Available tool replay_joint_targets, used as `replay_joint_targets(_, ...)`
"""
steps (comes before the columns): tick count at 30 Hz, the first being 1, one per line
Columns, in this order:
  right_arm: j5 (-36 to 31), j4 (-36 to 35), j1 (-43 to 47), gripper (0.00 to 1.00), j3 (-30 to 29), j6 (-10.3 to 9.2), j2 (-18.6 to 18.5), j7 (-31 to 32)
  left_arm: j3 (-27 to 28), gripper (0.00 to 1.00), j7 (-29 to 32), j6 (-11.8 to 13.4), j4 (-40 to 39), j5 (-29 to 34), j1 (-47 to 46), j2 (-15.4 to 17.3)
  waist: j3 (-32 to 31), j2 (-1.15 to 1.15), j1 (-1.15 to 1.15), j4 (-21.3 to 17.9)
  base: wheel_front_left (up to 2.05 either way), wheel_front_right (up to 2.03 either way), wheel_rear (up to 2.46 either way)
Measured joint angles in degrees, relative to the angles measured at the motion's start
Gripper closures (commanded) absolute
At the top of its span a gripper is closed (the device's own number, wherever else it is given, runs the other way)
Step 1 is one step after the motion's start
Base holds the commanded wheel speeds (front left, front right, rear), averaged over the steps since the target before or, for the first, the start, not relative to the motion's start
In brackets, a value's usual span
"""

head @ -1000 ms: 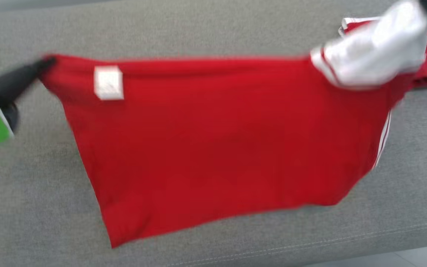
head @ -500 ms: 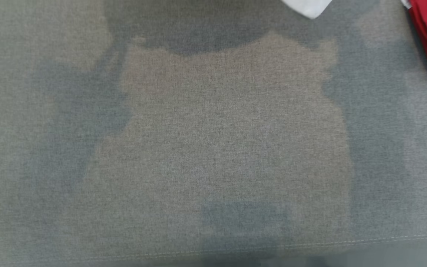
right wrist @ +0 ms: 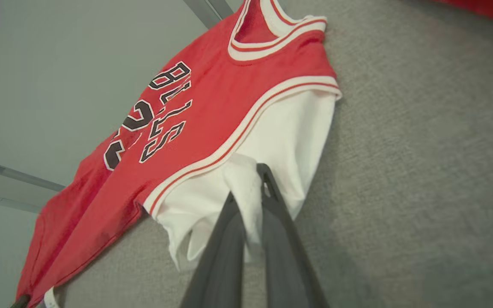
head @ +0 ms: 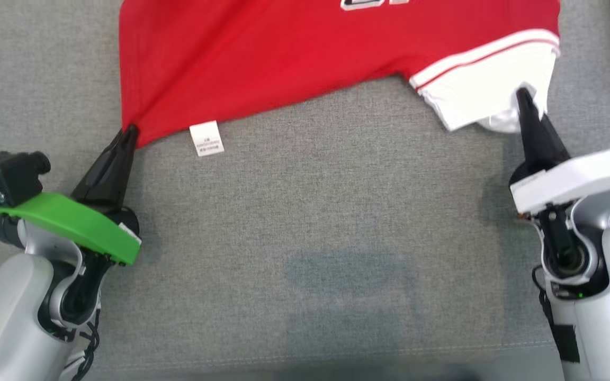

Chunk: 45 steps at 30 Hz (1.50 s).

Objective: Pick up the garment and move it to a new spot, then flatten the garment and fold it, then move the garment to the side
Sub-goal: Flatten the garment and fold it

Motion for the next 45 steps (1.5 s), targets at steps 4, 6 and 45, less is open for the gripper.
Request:
replay_joint_targets(4,1.6,1.4,4.6,1.00,-0.3,0.93,0.0,-2.3,-0.2,1.00,-3.3,-1.8,1.6,-0.3,1.0,-1.2,-3.0,0.00,-0.01,-0.1,0.00,0.00,0.00)
replay_joint_targets(6,2.7,1.9,6.8,1.00,0.2,2.08,0.0,-2.5,-0.3,1.00,-4.5,-2.1,2.2,-0.5,1.8,-2.0,-4.5,0.00,-0.01,-0.2,0.00,0.00,0.00)
replay_joint_targets(45,-1.4,6.9,28.1,1.00,7.7,6.98,-5.9,1.9,-5.0,1.00,-5.3,-4.2,9.4,-2.3,18.8,0.2,-21.0,0.00,-0.01,-0.4,0.00,0.00,0.00)
